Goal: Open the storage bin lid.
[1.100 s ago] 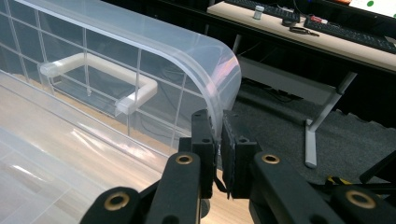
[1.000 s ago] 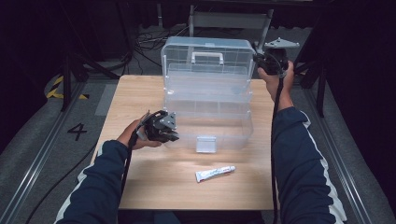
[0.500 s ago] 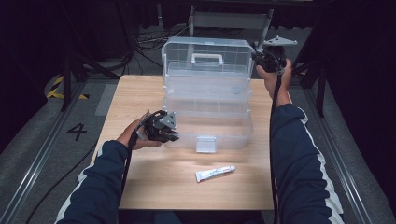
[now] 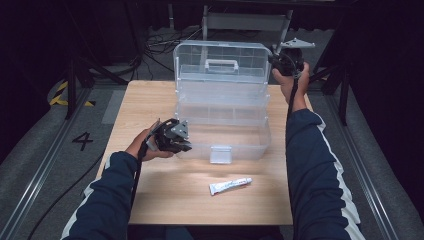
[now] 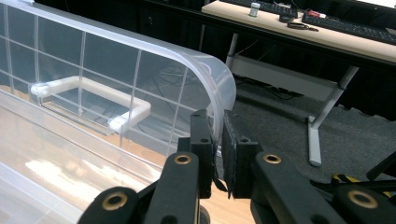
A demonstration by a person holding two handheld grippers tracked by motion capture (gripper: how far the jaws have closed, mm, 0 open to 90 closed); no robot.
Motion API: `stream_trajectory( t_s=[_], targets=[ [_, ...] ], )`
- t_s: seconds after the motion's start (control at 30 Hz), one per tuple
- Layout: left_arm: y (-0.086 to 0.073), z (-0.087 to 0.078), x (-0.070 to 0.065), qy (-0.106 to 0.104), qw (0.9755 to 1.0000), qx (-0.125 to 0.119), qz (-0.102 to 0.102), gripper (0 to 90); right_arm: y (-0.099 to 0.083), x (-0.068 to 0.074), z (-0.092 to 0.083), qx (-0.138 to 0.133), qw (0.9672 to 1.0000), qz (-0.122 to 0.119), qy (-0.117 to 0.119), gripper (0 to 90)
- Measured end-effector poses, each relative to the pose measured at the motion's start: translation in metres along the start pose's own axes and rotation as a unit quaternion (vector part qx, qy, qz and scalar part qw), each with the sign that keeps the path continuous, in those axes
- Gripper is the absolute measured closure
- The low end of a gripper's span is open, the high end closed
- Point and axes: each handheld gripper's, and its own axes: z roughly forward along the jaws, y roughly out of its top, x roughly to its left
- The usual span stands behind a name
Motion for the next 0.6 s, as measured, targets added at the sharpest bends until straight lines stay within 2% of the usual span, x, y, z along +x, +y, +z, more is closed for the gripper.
stream_trajectory(
  t_s=[0.33,0.6],
  targets=[
    [0.000,0.000,0.000,0.001,1.0000,0.000,0.000,81.5,0.000,-0.003,0.009,0.002,1.0000,0.004,0.001,83.6],
    [0.000,0.000,0.000,0.001,1.0000,-0.001,0.002,81.6,-0.001,-0.003,0.018,0.004,0.9999,0.009,-0.008,83.6]
  ],
)
